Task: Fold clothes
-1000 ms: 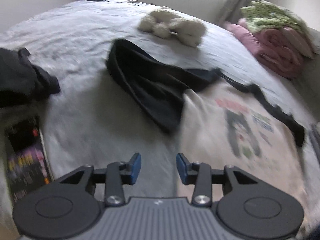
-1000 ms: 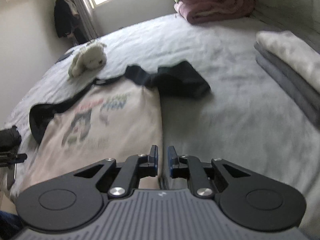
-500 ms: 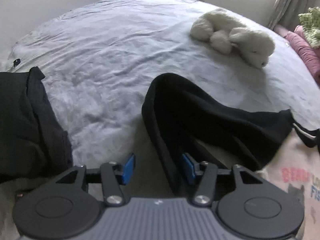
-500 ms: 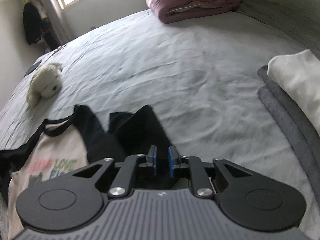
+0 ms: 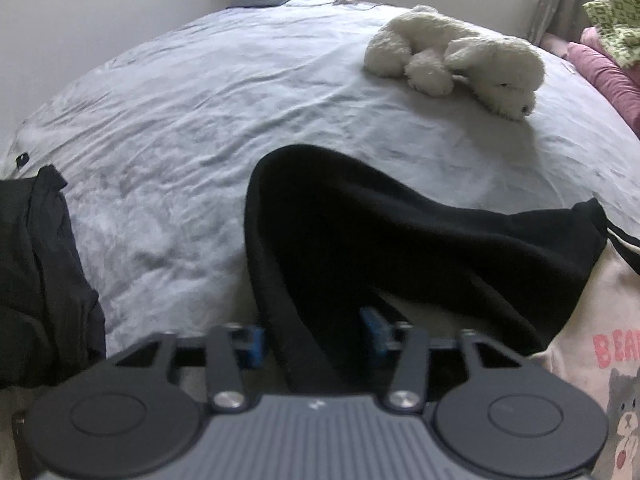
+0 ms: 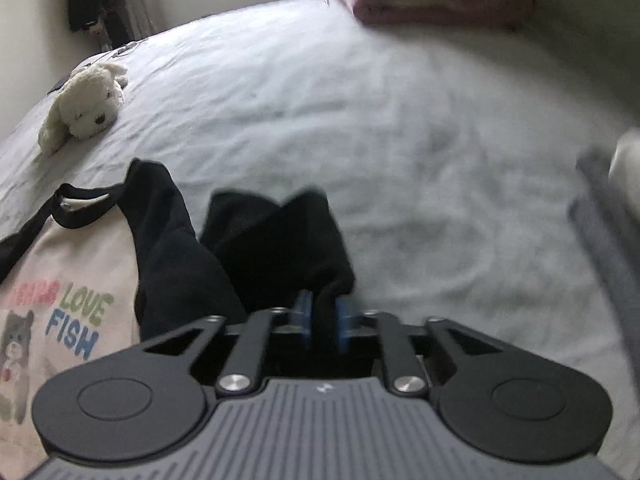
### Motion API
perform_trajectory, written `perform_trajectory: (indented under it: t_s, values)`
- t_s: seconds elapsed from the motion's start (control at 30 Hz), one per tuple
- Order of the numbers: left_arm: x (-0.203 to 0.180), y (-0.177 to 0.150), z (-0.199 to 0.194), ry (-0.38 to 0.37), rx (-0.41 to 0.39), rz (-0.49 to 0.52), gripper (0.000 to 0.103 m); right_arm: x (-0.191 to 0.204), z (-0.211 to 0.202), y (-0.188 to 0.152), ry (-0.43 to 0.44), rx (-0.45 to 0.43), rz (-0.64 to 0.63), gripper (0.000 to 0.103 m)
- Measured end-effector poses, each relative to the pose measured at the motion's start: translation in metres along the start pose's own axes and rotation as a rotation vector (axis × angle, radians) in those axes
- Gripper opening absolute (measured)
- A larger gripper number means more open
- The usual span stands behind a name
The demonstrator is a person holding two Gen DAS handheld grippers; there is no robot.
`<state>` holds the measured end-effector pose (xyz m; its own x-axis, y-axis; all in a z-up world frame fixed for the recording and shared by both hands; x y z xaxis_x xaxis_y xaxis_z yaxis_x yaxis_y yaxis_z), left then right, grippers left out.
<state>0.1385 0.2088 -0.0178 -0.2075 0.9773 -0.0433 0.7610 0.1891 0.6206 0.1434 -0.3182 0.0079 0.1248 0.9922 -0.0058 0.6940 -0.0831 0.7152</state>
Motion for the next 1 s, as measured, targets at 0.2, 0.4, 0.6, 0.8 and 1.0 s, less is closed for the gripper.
perform_trajectory:
  t_s: [0.2,0.4,0.6,0.8,1.0]
  values:
    - [0.006,0.004,-0.005,0.005,-0.015,-0.001,0.003,0.003,-0.074,0.041,-0.263,-0.366,-0.138,0.006]
    - [0.015,0.008,-0.011,0.048,-0.041,0.008,0.003,-0.012,-0.070,0.031,-0.490,-0.364,-0.257,0.006]
    - [0.027,0.018,-0.020,0.124,-0.097,0.028,0.003,-0.035,-0.021,0.013,-0.370,-0.125,-0.133,0.008]
    - [0.068,0.065,-0.067,0.369,-0.343,0.053,0.003,-0.010,-0.030,0.017,-0.307,-0.181,-0.180,0.014]
    - [0.103,0.070,-0.083,0.480,-0.382,-0.029,0.026,0.008,-0.034,0.010,-0.241,-0.181,-0.185,0.014]
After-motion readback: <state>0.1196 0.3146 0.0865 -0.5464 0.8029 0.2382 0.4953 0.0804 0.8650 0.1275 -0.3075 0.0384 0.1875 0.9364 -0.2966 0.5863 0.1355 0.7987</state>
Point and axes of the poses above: each gripper's, at about its wrist camera, not at the fingertips, and z roughly the way its jaws point, x to its left, y to its top, the point moved 8 cm from there along z, roughly the way its jaws point, and after that the axes turned 5 degrees about -y, right-handed, at the moved point
